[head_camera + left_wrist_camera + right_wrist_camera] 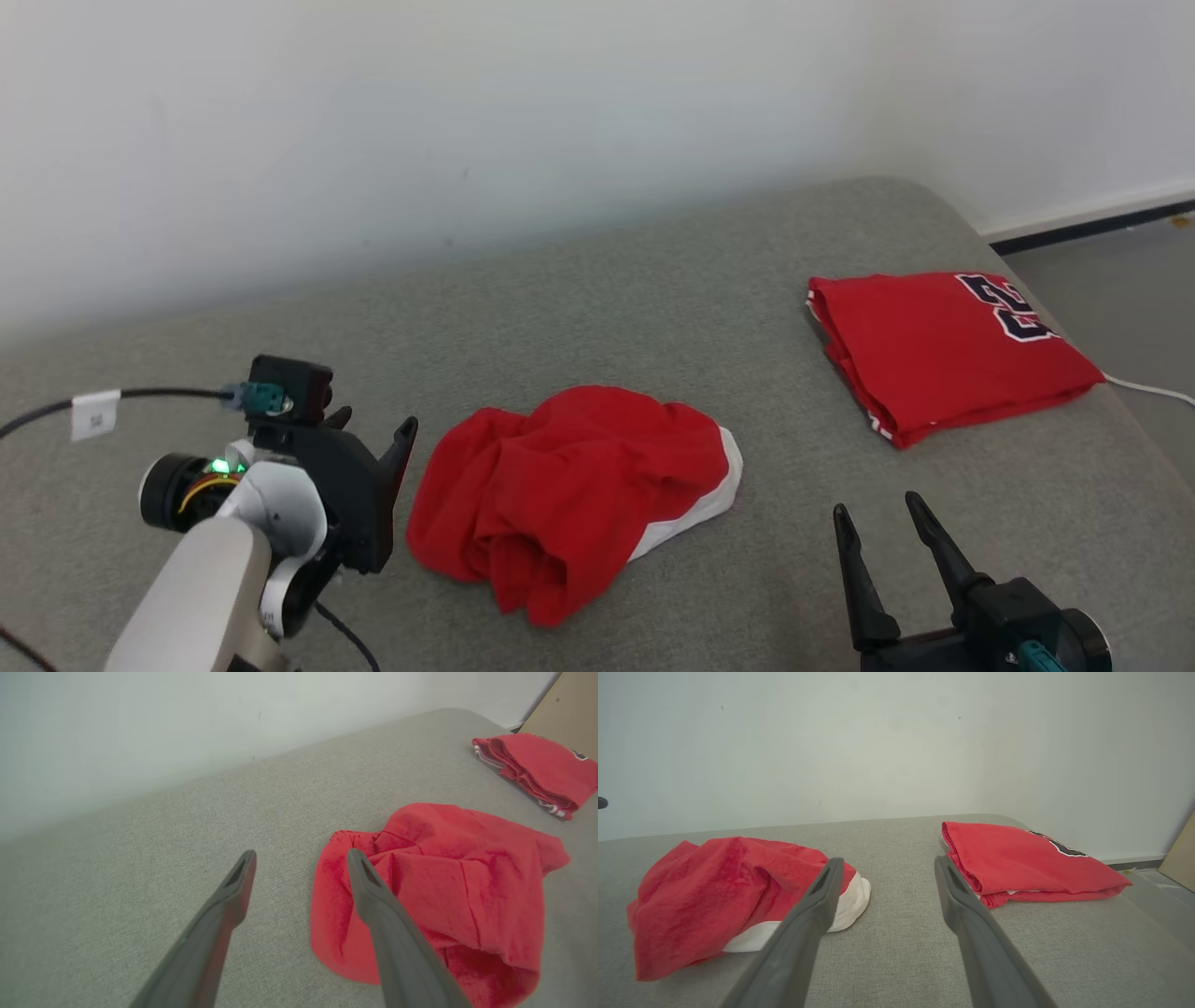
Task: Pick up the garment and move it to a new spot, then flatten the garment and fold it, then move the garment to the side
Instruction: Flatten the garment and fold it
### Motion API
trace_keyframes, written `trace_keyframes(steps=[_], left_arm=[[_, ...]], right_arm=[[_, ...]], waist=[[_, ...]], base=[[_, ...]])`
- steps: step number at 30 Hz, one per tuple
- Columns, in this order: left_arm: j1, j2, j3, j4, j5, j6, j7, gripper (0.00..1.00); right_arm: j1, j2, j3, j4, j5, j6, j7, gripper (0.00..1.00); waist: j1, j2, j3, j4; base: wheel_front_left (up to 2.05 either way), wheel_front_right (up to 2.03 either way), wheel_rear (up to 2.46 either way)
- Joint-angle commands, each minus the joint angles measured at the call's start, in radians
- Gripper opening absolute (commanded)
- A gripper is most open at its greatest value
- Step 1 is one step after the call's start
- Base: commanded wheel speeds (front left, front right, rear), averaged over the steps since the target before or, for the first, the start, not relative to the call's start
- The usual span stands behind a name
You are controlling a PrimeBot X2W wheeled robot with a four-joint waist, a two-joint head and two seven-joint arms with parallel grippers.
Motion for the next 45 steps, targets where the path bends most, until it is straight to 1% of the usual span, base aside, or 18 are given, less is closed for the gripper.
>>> trace_keyframes(steps=[1, 4, 5, 6, 10, 13, 17, 20, 23, 24, 27, 29, 31, 33, 36, 40, 43, 45], left_arm=[[-0.05, 0.011, -0.025, 0.041, -0.019, 0.003, 0.043, 1.0], [-0.121, 0.015, -0.063, 0.128, -0.034, 0.003, 0.109, 1.0], [-0.14, 0.017, -0.063, 0.16, -0.038, 0.003, 0.124, 1.0], [-0.14, 0.017, -0.063, 0.16, -0.038, 0.003, 0.124, 1.0], [-0.2, 0.023, -0.066, 0.277, -0.036, 0.01, 0.167, 1.0], [-0.229, 0.036, -0.067, 0.346, -0.021, 0.037, 0.179, 1.0], [-0.255, 0.025, -0.064, 0.423, -0.031, 0.059, 0.212, 1.0], [-0.265, 0.02, -0.07, 0.467, -0.027, 0.08, 0.237, 1.0], [-0.256, -0.023, -0.062, 0.506, -0.067, 0.075, 0.27, 1.0], [-0.258, -0.049, -0.067, 0.514, -0.084, 0.052, 0.274, 0.0], [-0.273, -0.062, -0.073, 0.515, -0.091, 0.041, 0.268, 0.0], [-0.302, -0.054, -0.068, 0.496, -0.09, 0.036, 0.228, 0.0], [-0.333, -0.052, -0.06, 0.47, -0.08, 0.039, 0.164, 0.0], [-0.366, -0.057, -0.043, 0.435, -0.074, 0.052, 0.062, 0.0], [-0.397, -0.085, -0.032, 0.389, -0.059, 0.056, -0.099, 0.0], [-0.457, -0.149, -0.03, 0.324, -0.081, 0.025, -0.276, 0.0], [-0.497, -0.195, -0.067, 0.26, -0.117, 0.007, -0.376, 0.0], [-0.522, -0.213, -0.099, 0.209, -0.155, 0.001, -0.436, 0.0]], right_arm=[[-0.017, 0.003, 0.013, -0.007, -0.002, -0.003, 0.003, 1.0], [-0.031, 0.003, 0.034, -0.006, 0.004, -0.003, 0.002, 1.0], [-0.035, 0.003, 0.043, -0.005, 0.008, -0.003, 0.001, 1.0], [-0.035, 0.003, 0.043, -0.005, 0.008, -0.003, 0.001, 1.0], [-0.048, 0.003, 0.065, 0.001, 0.016, -0.003, -0.005, 1.0], [-0.057, 0.003, 0.076, 0.004, 0.018, -0.003, -0.011, 1.0], [-0.063, 0.003, 0.084, 0.004, 0.026, -0.003, -0.021, 1.0], [-0.069, 0.003, 0.082, 0.003, 0.033, -0.003, -0.03, 1.0], [-0.077, 0.003, 0.077, 0.008, 0.035, -0.003, -0.034, 1.0], [-0.079, 0.003, 0.077, 0.009, 0.037, -0.003, -0.038, 1.0], [-0.087, 0.003, 0.08, 0.013, 0.042, -0.003, -0.041, 1.0], [-0.093, 0.003, 0.081, 0.017, 0.043, -0.003, -0.046, 1.0], [-0.096, 0.003, 0.079, 0.02, 0.044, -0.003, -0.047, 1.0], [-0.097, 0.002, 0.076, 0.024, 0.043, -0.003, -0.048, 1.0], [-0.097, 0.003, 0.071, 0.028, 0.034, -0.003, -0.047, 1.0], [-0.097, 0.003, 0.063, 0.029, 0.023, -0.003, -0.043, 1.0], [-0.096, 0.002, 0.064, 0.027, 0.023, -0.003, -0.04, 1.0], [-0.091, 0.003, 0.066, 0.028, 0.024, -0.003, -0.038, 1.0]], waist=[[-0.0001, -0.0001, 0.05, -0.083], [-0.0001, -0.0001, 0.079, -0.134], [-0.0001, -0.0001, 0.088, -0.152], [-0.0001, -0.0001, 0.088, -0.152], [-0.0001, -0.0001, 0.119, -0.208], [-0.0001, -0.0001, 0.144, -0.24], [-0.0001, -0.0001, 0.176, -0.266], [-0.0001, -0.0001, 0.195, -0.268], [-0.0001, -0.0001, 0.204, -0.261], [-0.0001, -0.0001, 0.205, -0.249], [-0.0001, -0.0001, 0.203, -0.229], [-0.0001, -0.0001, 0.2, -0.215], [-0.0001, -0.0001, 0.198, -0.2], [-0.0001, -0.0001, 0.192, -0.185], [-0.0001, -0.0001, 0.179, -0.164], [-0.0001, -0.0001, 0.157, -0.135], [-0.0001, -0.0001, 0.141, -0.121], [-0.0001, -0.0001, 0.13, -0.113]], base=[[0.0, 0.0, 0.0], [0.0, 0.0, 0.0], [0.0, 0.0, 0.0], [0.0, 0.0, 0.0], [0.0, 0.0, 0.0], [0.0, 0.0, 0.0], [0.0, 0.0, 0.0], [0.0, 0.0, 0.0], [0.0, 0.0, 0.0], [0.0, 0.0, 0.0], [0.0, 0.0, 0.0], [0.0, 0.0, 0.0], [0.0, 0.0, 0.0], [0.0, 0.0, 0.0], [0.0, 0.0, 0.0], [0.0, 0.0, 0.0], [0.0, 0.0, 0.0], [0.0, 0.0, 0.0]])
